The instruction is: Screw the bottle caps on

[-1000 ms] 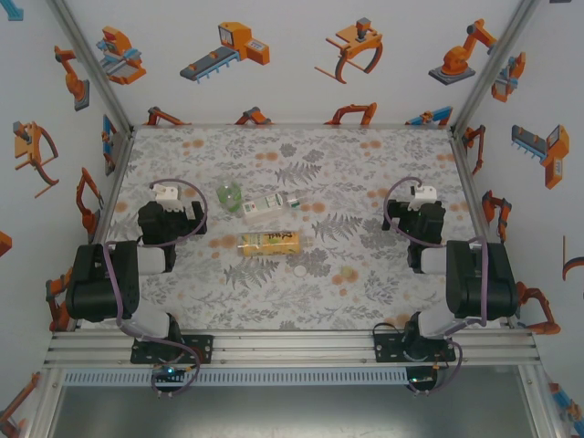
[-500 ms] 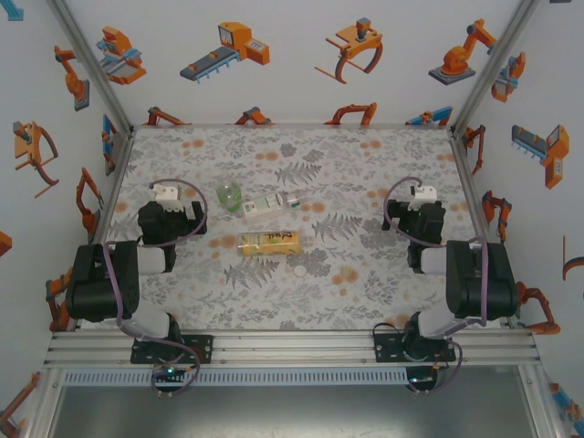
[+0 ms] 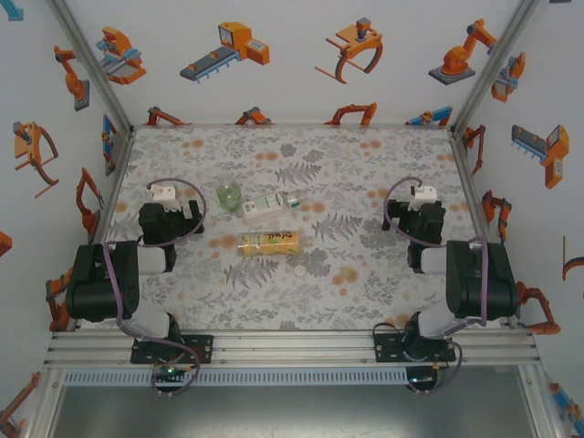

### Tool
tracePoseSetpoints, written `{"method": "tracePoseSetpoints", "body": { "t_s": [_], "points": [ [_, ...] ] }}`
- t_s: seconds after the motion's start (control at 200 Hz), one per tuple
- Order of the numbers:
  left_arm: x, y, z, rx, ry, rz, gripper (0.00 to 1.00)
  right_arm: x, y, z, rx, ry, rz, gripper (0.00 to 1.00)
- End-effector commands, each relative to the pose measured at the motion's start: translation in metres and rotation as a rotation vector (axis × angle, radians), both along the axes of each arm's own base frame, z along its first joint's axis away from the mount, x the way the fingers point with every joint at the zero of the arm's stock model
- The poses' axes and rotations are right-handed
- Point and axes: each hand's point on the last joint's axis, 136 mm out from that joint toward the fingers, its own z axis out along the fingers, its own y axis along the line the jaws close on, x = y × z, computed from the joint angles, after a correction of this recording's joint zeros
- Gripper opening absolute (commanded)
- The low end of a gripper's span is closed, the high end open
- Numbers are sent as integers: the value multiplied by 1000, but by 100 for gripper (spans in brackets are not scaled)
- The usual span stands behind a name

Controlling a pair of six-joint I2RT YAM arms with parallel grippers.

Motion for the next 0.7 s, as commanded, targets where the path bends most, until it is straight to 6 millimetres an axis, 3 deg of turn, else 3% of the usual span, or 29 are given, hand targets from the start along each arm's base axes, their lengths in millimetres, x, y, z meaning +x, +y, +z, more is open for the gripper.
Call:
{"method": "tracePoseSetpoints", "body": {
  "t_s": [0.0, 0.21, 0.33, 0.696],
  "points": [
    [6, 5, 8, -1, -16, 39, 97, 1, 1, 5, -6, -27, 16, 99],
    [6, 5, 9, -1, -21, 40, 97, 3, -5, 4, -4, -10, -16, 99],
    [9, 4, 17, 7, 9, 38, 97, -1, 5, 8, -15, -38, 44, 99],
    [-5, 4, 50, 57, 114, 64, 97, -20, 7, 47, -11, -89, 46, 97]
  ]
}}
